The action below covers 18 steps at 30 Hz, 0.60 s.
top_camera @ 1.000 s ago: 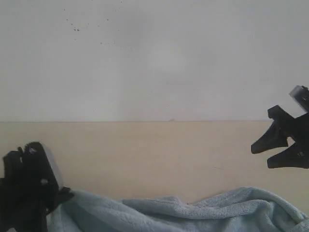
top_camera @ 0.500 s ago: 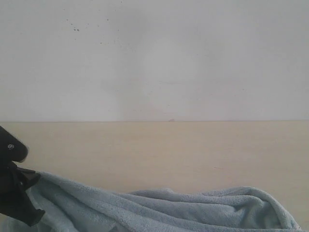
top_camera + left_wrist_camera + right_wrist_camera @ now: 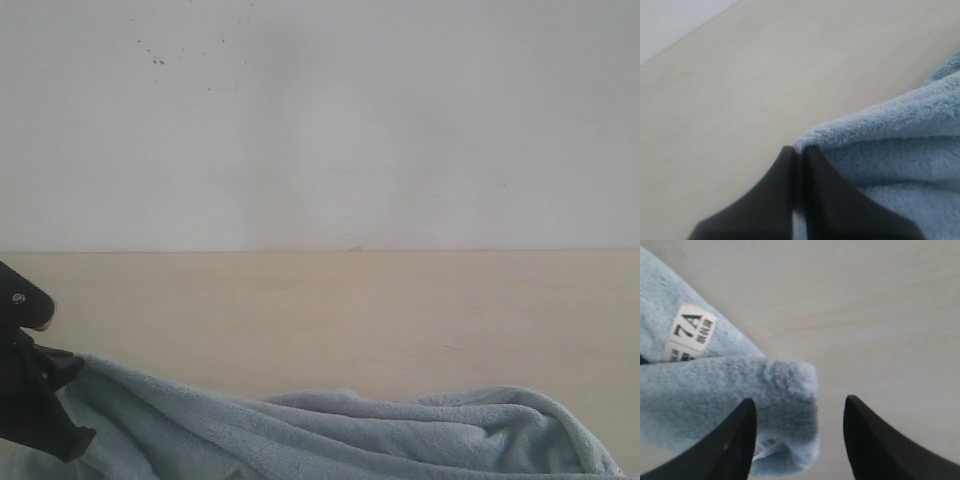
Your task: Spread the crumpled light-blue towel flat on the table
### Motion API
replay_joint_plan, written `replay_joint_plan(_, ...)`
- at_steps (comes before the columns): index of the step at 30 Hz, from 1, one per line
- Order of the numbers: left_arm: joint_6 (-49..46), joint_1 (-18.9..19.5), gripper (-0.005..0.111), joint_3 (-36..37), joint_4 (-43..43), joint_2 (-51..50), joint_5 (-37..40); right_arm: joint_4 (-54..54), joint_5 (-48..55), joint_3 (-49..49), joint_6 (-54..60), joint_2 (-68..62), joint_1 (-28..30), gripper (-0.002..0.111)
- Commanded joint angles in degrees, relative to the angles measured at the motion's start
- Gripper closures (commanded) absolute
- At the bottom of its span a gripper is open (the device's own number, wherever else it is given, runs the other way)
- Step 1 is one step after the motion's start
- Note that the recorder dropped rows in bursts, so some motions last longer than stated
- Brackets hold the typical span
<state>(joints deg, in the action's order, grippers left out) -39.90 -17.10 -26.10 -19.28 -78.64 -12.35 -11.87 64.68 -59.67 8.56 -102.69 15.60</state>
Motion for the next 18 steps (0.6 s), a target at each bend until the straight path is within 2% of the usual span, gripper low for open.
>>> replay_joint_plan(1,1.0,0.2,0.103,-0.4,-0.7,0.6,-0.3,-7.2,-0.3,0.3,4.7,0.0,1.5,0.057)
replay_joint_plan(6,1.7,0.2,0.103,-0.4,-0.7,0.6,-0.3,-7.3,0.4,0.3,4.4,0.0,1.5,0.057)
replay_joint_plan(8,1.7,0.2,0.103,-0.4,-0.7,0.6,-0.1,-6.5,1.0,0.3,4.4,0.0,1.5,0.061)
replay_joint_plan(12,1.7,0.2,0.103,-0.4,-0.7,1.6,0.1,2.0,-0.8,0.3,-0.9,0.0,1.5,0.062)
replay_joint_plan(14,1.7,0.2,0.103,-0.4,-0.7,2.2,0.1,-2.3,-2.7,0.3,0.0,0.0,1.5,0.062)
replay_joint_plan(15,1.7,0.2,0.103,-0.4,-0.7,2.3,0.1,-9.8,-1.9,0.3,6.6,0.0,1.5,0.062)
replay_joint_plan(18,1.7,0.2,0.103,-0.4,-0.7,2.3,0.2,-16.9,1.2,0.3,12.9,0.0,1.5,0.067)
